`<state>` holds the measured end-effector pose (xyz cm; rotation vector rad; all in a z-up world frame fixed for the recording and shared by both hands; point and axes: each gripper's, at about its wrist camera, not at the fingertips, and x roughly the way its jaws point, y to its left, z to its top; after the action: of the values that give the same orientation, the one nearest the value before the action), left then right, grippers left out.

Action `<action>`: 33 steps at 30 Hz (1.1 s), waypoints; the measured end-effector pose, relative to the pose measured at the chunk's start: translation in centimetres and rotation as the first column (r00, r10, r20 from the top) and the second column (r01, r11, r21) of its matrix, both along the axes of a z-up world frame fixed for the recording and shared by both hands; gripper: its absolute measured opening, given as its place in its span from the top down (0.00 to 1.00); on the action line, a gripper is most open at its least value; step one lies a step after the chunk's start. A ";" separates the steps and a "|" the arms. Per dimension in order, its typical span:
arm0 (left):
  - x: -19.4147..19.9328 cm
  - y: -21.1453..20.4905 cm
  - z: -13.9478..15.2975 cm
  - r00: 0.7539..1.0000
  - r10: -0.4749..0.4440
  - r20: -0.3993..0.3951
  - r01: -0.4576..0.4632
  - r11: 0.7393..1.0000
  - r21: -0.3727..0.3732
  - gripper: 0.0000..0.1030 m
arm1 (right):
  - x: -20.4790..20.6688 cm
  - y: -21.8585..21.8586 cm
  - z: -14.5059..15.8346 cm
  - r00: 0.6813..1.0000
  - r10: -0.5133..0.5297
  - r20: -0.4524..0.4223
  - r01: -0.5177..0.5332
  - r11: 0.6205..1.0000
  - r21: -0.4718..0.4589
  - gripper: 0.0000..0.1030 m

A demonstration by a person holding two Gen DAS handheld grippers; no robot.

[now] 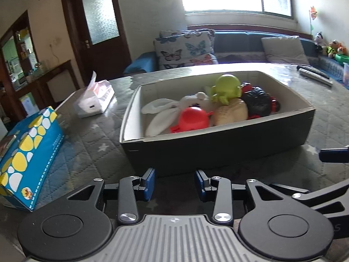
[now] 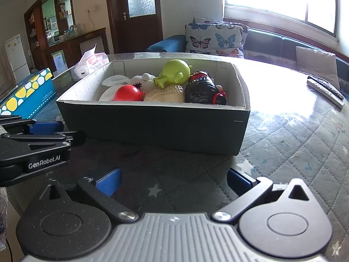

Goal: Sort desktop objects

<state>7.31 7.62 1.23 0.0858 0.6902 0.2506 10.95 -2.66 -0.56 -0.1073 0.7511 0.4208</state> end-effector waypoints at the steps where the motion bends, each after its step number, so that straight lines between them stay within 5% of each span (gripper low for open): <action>1: 0.0 0.1 0.0 1.000 0.005 0.000 -0.005 1.000 0.004 0.61 | 0.0 0.0 0.0 1.000 0.001 0.000 -0.001 1.000 -0.001 0.00; 19: 0.9 1.7 -0.2 0.993 0.119 -0.001 -0.119 0.993 0.005 0.60 | 1.2 0.7 -0.2 1.000 0.004 -0.017 -0.004 1.000 -0.006 0.00; 33: 1.0 3.3 0.2 0.984 0.179 -0.003 -0.179 0.979 -0.102 0.61 | 1.5 0.9 -0.1 1.000 -0.001 -0.021 0.001 1.000 -0.006 0.00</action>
<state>8.33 10.93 1.42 -0.0748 0.7046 0.3879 12.48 -1.80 -0.67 -0.1079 0.7729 0.4195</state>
